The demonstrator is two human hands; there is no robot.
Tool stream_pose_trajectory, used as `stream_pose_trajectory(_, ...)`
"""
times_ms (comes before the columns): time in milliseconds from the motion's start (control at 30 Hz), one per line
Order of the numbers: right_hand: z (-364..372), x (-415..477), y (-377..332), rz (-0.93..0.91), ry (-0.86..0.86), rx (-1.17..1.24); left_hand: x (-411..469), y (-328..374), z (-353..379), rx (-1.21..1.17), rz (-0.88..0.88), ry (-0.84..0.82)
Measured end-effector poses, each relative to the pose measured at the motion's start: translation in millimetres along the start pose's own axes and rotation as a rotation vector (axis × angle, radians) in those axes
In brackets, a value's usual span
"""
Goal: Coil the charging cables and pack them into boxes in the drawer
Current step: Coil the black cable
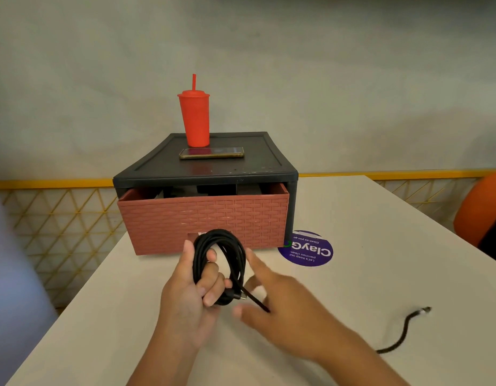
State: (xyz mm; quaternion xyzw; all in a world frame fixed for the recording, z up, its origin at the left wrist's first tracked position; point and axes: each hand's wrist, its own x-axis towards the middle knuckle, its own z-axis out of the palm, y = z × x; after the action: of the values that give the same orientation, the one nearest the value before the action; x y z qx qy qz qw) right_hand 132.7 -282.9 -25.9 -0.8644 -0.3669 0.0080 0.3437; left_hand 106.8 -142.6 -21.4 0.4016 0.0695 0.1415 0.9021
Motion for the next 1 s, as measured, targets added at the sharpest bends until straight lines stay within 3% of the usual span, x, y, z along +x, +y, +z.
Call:
stream_pose_trajectory(133,-3,5,5,0.035,0.039,0.011,-1,2,0,-0.003,0.001,-0.024)
stream_pose_trajectory(333,-40,4,11,0.233,-0.012,0.866,-9,-1,8,-0.257,-0.127,-0.131)
stream_pose_trajectory(567,-8,7,3,0.337,-0.005,1.185,-10,-7,8,-0.371,-0.156,-0.175)
stream_pose_trajectory(633,-2,7,0,0.335,0.048,1.103,-6,-10,0,-0.395,-0.171,-0.226)
stream_pose_trajectory(700,2,7,0,0.233,0.174,0.783,-5,-10,-3,-0.444,-0.181,-0.346)
stream_pose_trajectory(767,5,8,4,0.121,0.267,0.480,-5,-11,-3,-0.407,-0.151,-0.294)
stream_pose_trajectory(867,4,9,10,0.187,0.183,0.237,-8,-12,4,-0.364,-0.133,-0.198)
stream_pose_trajectory(1000,-16,11,28,0.340,0.091,-0.131,-3,-10,-2,-0.391,-0.134,-0.233)
